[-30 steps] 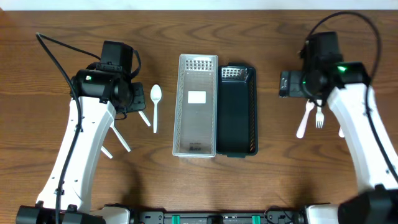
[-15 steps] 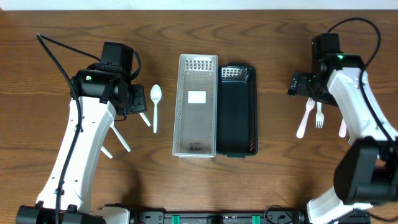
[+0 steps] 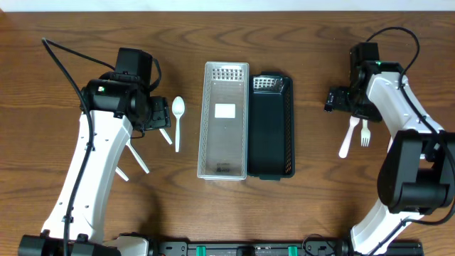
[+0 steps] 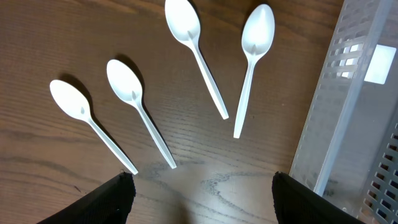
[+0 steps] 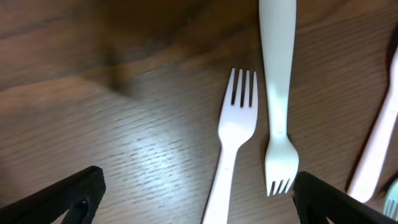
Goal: Pack container
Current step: 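Move the right gripper above the white forks on the right, then lower the right gripper and grasp a white fork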
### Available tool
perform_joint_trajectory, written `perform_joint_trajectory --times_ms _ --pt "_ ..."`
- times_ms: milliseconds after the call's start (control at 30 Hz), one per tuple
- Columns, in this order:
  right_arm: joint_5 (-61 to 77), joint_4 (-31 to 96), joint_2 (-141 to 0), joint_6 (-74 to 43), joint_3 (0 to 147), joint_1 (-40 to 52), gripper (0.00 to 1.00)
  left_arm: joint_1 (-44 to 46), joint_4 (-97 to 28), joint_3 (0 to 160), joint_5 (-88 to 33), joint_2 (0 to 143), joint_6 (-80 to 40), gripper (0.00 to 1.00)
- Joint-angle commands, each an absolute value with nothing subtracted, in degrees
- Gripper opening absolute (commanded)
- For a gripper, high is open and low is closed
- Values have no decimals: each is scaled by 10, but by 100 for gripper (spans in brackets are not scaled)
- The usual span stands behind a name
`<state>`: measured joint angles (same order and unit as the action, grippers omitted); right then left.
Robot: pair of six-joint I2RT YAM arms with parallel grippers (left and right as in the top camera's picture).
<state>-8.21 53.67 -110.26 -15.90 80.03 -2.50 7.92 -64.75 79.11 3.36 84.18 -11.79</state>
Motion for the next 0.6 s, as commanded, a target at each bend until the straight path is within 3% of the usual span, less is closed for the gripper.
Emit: perform_joint_trajectory --times_ms 0,567 --pt "-61 534 -1120 -138 798 -46 99 77 -651 799 34 846 -114 74" --pt "-28 521 -1148 -119 797 -62 99 77 -651 799 34 846 -115 73"
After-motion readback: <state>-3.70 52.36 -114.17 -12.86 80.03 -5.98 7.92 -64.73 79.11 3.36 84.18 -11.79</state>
